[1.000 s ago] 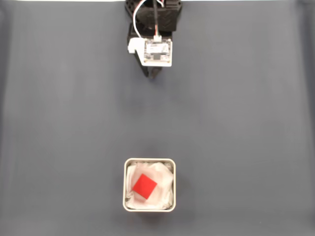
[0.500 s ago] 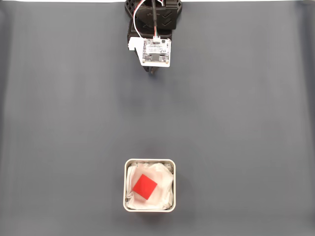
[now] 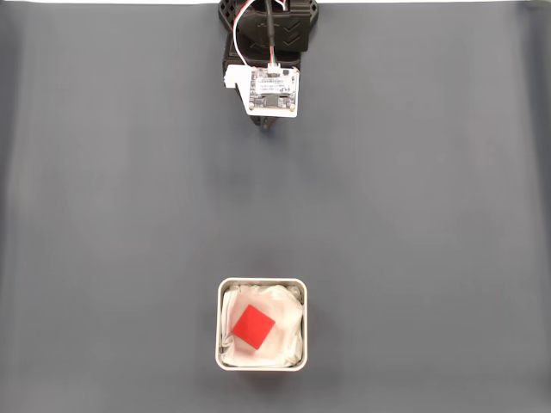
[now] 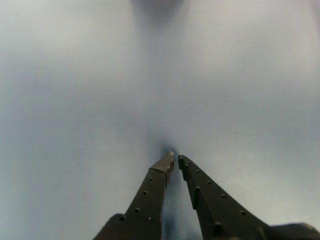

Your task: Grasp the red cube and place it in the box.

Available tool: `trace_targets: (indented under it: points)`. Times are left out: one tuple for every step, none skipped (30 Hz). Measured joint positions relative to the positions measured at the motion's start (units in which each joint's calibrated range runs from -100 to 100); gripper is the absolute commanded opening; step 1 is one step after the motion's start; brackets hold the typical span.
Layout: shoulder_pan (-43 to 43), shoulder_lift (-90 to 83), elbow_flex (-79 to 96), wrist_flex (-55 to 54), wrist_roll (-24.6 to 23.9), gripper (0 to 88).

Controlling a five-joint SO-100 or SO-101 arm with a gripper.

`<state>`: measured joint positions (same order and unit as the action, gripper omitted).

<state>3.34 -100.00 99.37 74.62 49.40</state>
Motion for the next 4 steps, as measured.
trace_targets:
  points:
    - [0.0,0.0,0.0,0.0,0.0,0.2]
    - [0.0,0.0,0.0,0.0,0.0,0.2]
    - [0.0,0.0,0.0,0.0,0.0,0.2]
    - [0.0,0.0,0.0,0.0,0.0,0.2]
